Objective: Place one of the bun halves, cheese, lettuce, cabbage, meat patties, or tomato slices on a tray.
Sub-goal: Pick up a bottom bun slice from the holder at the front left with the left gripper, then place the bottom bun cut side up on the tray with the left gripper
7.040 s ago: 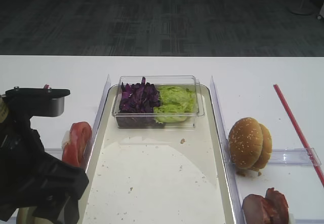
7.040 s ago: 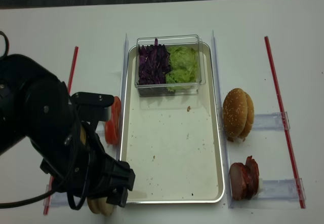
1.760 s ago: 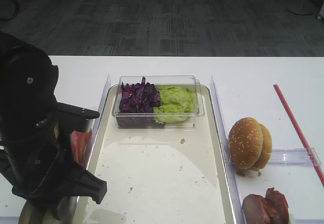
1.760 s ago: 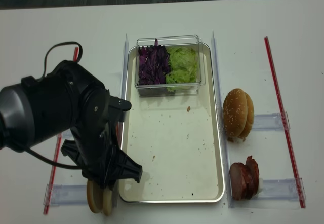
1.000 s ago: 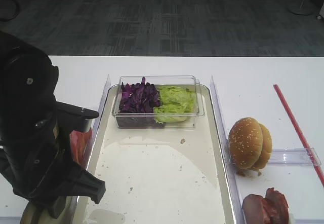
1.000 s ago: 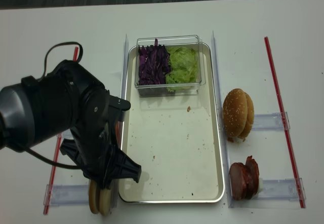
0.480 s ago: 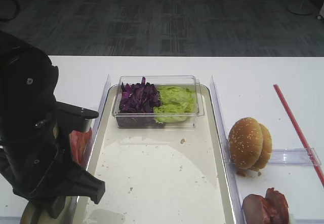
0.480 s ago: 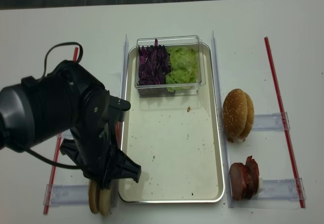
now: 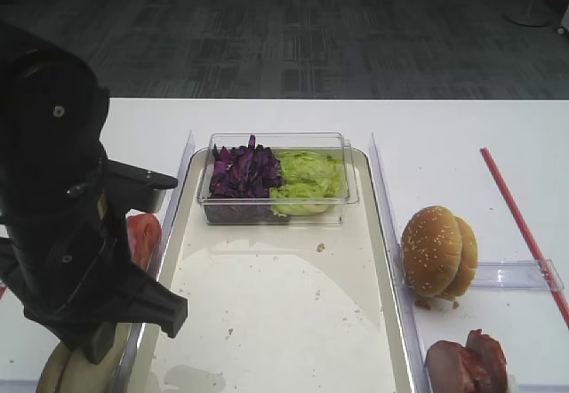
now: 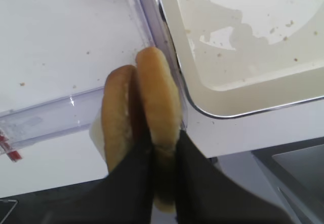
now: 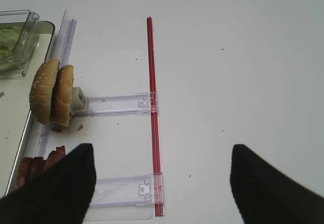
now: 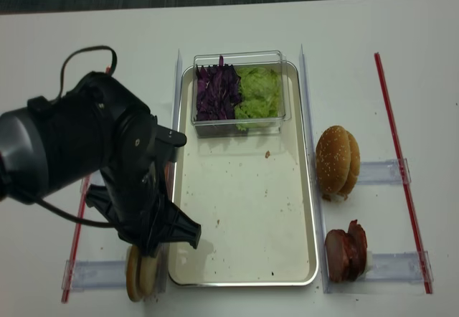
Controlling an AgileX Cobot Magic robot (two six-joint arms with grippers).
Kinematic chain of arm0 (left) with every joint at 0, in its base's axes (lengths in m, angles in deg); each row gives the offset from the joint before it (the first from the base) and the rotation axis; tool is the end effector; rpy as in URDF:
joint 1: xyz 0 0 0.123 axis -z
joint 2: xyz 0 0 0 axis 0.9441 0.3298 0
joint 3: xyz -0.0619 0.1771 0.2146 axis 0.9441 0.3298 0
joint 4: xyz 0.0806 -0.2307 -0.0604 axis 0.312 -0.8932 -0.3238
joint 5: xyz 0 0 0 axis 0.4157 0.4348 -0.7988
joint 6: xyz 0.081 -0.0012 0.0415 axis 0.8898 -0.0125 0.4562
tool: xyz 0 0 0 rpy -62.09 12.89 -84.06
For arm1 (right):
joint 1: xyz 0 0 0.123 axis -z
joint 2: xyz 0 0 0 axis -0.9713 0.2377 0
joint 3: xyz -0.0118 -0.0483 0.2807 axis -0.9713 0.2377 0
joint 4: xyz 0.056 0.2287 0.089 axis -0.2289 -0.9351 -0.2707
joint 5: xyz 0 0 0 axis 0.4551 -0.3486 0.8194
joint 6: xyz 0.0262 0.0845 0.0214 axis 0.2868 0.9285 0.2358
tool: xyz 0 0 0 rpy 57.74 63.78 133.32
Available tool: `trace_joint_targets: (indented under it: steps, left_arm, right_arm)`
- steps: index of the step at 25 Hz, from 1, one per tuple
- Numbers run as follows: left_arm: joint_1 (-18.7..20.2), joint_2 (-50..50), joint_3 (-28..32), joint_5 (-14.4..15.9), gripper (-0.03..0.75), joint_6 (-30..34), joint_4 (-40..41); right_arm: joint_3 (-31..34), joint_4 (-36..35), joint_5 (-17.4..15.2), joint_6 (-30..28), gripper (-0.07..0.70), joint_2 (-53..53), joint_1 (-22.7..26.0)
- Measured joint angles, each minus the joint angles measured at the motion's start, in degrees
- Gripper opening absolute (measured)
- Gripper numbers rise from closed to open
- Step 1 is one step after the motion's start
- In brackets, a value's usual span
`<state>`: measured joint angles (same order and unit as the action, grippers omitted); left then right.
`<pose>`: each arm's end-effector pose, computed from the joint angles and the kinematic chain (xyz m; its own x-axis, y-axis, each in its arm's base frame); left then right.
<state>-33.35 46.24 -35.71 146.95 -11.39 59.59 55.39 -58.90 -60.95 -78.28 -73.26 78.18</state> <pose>0.1982 -0.1479 0.2122 -0.9633 0.2616 0.0602 0.2650 0.9625 0.0585 -0.0086 0.0010 0.2659 -0.5175 0.0532 -0.8540 0.0446 0.9984 0.0351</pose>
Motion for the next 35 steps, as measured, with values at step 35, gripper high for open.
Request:
trace_joint_targets:
  steps: [35]
  left_arm:
    - [-2.79,0.01,-12.17,4.49,0.048,18.60,-15.49]
  right_arm:
    - [0.00,0.00,0.00,0.00,0.571,0.00,0.00]
